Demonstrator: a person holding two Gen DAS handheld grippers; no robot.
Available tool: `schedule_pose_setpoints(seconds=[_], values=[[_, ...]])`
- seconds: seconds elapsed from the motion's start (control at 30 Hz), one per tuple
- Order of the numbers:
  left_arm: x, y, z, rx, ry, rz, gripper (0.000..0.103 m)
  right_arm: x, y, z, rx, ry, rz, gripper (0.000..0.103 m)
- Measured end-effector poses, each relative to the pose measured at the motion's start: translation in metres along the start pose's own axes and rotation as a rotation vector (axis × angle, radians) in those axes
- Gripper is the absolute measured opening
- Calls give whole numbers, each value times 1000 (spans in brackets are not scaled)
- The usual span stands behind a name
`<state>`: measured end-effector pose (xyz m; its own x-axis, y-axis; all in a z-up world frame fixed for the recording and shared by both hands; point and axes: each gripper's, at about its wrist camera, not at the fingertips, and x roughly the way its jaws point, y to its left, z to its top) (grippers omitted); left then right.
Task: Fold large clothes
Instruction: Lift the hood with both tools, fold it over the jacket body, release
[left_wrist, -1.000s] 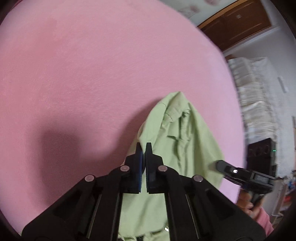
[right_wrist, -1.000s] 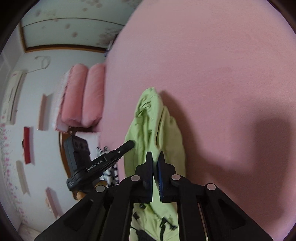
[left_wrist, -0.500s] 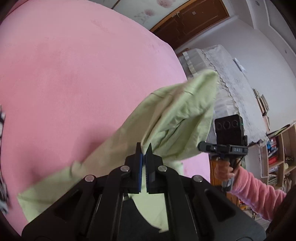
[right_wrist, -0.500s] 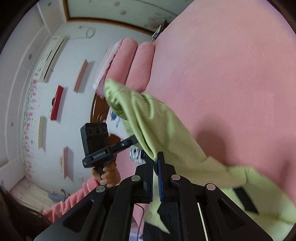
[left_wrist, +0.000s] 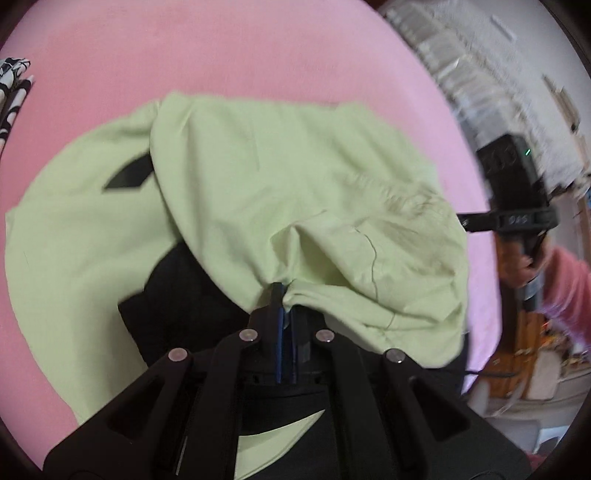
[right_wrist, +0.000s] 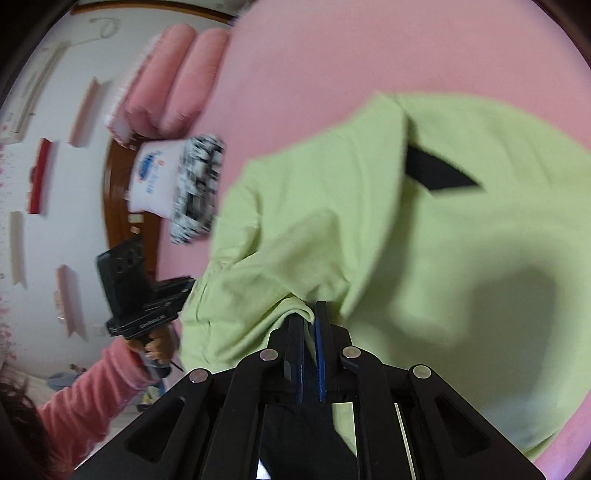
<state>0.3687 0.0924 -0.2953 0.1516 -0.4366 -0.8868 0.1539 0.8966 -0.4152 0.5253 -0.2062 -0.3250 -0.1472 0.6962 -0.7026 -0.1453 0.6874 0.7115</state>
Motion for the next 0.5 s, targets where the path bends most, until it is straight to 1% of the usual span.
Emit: schedule_pose_setpoints(seconds=[0.07,0.17,0.27,0.33,0.37,0.43,0.47,0.5], values=[[11,-4,-17,11,-13,52,0,10,-9,-6,3,-11,-57,6],[18,-12,-30,5,-49,117,1,22,-14,-18,2,-66,-115,6],[27,-30,-20,6,-51,171,1,27,6,-17,-17,-96,-181,6],[24,-42,-18,13,-28,213,2,27,14,-14,-41,-85,-233,7],[27,-50,-2,16,-18,226,2,27,23,-7,-46,-77,-250,8],[15,-54,5,37,20,270,2,13,34,-1,-57,-74,-265,9],[6,-49,11,42,28,285,2,6,39,-1,-64,-82,-262,9],[0,-52,11,48,30,293,3,-1,45,-1,-73,-91,-263,9]])
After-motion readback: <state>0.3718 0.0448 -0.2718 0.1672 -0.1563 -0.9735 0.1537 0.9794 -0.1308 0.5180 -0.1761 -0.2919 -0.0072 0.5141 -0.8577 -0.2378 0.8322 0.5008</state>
